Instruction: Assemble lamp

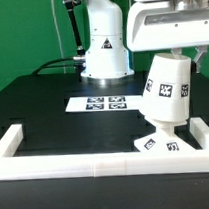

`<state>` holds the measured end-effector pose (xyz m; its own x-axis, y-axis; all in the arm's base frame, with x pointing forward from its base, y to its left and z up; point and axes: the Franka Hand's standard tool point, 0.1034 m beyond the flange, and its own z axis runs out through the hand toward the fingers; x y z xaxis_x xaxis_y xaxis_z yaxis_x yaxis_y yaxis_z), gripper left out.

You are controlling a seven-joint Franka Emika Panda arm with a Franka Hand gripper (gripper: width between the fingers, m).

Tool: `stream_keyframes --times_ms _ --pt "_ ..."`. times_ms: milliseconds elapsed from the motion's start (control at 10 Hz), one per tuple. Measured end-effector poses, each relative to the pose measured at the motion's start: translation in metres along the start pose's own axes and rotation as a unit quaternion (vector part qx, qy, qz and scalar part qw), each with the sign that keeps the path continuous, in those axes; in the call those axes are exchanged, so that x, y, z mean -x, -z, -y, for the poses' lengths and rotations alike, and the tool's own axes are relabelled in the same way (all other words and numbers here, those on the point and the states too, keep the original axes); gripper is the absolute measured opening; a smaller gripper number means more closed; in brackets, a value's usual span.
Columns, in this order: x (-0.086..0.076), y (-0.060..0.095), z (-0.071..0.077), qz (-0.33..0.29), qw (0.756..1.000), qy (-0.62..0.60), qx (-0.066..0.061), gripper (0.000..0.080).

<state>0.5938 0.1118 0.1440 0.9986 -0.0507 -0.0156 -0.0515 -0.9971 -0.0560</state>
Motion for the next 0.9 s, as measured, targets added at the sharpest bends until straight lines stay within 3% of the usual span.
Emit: stream_keyframes --times_ms 200,300,500,600,700,800,900 --pt "0.0 0.001 0.0 0.0 1.0 0.0 0.0 0.0052" --pt "0.0 0.002 0.0 0.0 1.0 -0.001 0.0 0.0245" --pt "0.002 0.008 0.0 0.003 1.0 -0.006 0.001 0.0549" --pt "0.002 0.013 -0.001 0.002 1.0 -0.006 0.006 0.0549" --pt "0.004 0.02 -0.002 -0.003 1.0 -0.011 0.013 0.0673" --pt "0.008 0.025 -0.001 -0.008 1.0 -0.016 0.023 0.0673" --pt "0.011 0.025 0.0 -0.01 0.999 -0.015 0.026 0.0695"
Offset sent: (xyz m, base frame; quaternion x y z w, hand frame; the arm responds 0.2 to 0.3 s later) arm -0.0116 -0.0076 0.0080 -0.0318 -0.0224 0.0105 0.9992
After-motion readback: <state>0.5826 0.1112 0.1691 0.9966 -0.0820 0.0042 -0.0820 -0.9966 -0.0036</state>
